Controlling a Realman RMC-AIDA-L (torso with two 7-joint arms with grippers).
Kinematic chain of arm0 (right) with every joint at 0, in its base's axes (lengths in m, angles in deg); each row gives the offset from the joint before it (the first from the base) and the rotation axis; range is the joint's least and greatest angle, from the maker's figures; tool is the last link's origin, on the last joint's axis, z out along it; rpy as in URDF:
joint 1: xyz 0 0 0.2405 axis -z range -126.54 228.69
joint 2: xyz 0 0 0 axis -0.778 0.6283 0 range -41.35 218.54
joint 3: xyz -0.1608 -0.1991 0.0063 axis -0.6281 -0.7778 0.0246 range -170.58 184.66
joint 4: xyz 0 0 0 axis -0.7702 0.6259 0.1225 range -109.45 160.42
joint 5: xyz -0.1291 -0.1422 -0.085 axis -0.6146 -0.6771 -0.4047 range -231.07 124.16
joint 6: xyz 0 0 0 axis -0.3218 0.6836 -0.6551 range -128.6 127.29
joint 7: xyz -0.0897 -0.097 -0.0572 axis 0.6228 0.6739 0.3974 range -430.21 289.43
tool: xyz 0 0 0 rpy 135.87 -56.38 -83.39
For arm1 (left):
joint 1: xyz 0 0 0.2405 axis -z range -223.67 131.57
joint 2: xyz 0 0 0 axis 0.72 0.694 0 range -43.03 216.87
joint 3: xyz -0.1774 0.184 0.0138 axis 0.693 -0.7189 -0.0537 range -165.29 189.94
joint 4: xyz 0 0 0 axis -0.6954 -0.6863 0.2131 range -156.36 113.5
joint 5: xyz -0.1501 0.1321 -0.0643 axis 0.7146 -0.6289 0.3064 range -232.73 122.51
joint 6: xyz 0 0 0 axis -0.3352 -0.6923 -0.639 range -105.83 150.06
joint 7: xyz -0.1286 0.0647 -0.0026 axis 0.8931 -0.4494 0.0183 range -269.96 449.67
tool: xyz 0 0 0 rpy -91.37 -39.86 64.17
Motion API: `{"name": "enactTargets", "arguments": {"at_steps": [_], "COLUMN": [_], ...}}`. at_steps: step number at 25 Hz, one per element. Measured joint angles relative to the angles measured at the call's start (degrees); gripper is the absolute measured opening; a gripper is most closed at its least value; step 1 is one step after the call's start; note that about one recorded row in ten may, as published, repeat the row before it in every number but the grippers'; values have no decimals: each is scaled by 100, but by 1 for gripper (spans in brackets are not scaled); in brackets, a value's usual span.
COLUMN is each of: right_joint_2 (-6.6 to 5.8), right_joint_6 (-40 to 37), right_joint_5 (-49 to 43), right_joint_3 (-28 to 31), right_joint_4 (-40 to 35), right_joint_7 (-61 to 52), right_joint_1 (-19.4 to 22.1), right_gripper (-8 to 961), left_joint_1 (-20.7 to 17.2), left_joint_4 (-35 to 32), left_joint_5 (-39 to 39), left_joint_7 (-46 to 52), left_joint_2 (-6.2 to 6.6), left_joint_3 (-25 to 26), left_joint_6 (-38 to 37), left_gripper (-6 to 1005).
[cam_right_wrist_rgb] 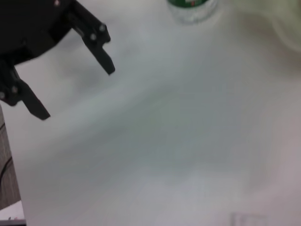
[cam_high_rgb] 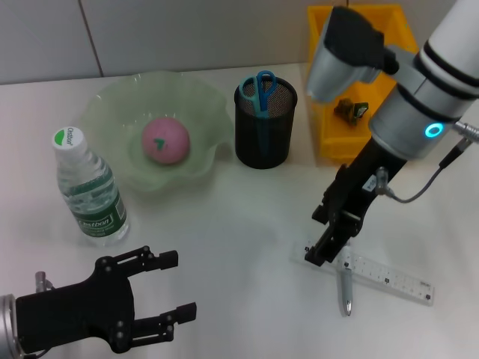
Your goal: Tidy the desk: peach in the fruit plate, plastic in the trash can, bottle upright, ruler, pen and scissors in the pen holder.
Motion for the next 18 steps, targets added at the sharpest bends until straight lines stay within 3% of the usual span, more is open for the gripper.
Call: {"name": "enactTargets", "arguments": {"at_steps": [18], "right_joint_2": [20], "right_joint_6": [929], "right_joint_5": [-81], "right_joint_3": [-1267], "right_joint_4": [107], "right_joint_7": [-734], "right_joint_1": [196], "right_gripper": [776], "left_joint_1": [3], "left_joint_4": [5], "left_joint_5": [-10], "left_joint_7": [113], "left_joint_2": [-13], "left_joint_3": [2], "left_joint_6": [-32], "left_gripper": [786]}}
